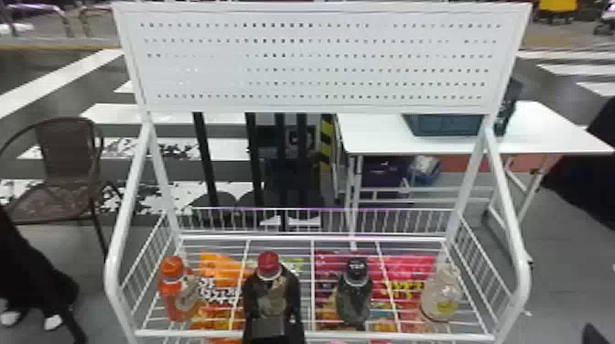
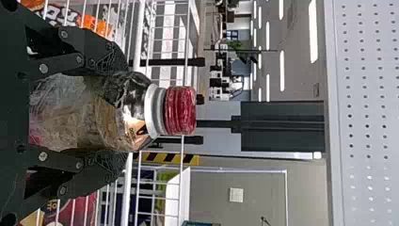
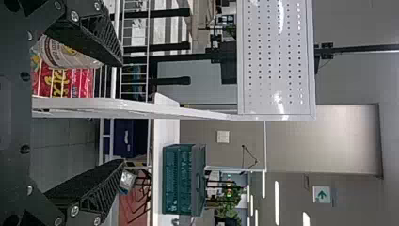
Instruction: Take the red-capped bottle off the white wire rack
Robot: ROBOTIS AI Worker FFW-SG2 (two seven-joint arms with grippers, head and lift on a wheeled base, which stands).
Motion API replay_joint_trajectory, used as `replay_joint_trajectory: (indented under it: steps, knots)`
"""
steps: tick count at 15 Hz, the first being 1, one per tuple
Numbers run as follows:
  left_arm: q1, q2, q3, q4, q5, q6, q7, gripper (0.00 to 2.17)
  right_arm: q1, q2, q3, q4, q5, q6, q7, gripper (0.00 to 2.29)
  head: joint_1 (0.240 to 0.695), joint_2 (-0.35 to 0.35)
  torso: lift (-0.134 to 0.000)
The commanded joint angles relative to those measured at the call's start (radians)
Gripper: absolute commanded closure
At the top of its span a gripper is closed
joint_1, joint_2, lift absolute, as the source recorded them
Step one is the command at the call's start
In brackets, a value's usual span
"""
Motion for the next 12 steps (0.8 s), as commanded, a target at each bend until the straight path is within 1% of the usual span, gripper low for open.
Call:
replay_joint_trajectory:
  steps: [1,2,4,5,7,9,10,11,12]
  knots:
    - [0.075,0.036,0.009,-0.181,-0.035,0.128,0.008,1.33,-0.01,-0.001,0.004,0.008,0.001,0.001,0.0,0.17,0.499,0.0,0.0]
    - [0.121,0.058,0.024,-0.28,-0.066,0.204,0.009,1.33,-0.015,0.001,0.008,0.013,0.001,0.001,0.0,0.17,0.499,0.0,0.0]
    - [0.18,0.095,0.033,-0.425,-0.126,0.382,0.015,1.33,-0.027,0.001,0.02,0.024,0.004,0.001,0.0,0.17,0.499,0.0,0.0]
    - [0.209,0.113,0.041,-0.485,-0.139,0.428,0.022,1.33,-0.033,0.001,0.029,0.031,0.005,0.001,0.0,0.17,0.499,0.0,0.0]
    - [0.275,0.156,0.081,-0.6,-0.139,0.45,0.023,1.33,-0.046,-0.001,0.049,0.041,0.018,0.001,-0.002,0.17,0.499,0.0,0.0]
    - [0.365,0.167,0.167,-0.689,-0.144,0.465,0.008,1.33,-0.053,-0.002,0.061,0.045,0.022,0.001,-0.003,0.17,0.499,0.0,0.0]
    - [0.408,0.184,0.207,-0.735,-0.15,0.462,0.002,1.33,-0.058,-0.004,0.063,0.048,0.022,0.001,-0.003,0.17,0.499,0.0,0.0]
    - [0.433,0.191,0.23,-0.766,-0.153,0.462,-0.008,1.33,-0.061,-0.005,0.063,0.051,0.022,0.001,-0.003,0.17,0.499,0.0,0.0]
    - [0.465,0.207,0.271,-0.801,-0.153,0.453,-0.014,1.33,-0.062,-0.007,0.063,0.053,0.022,0.001,-0.005,0.17,0.499,0.0,0.0]
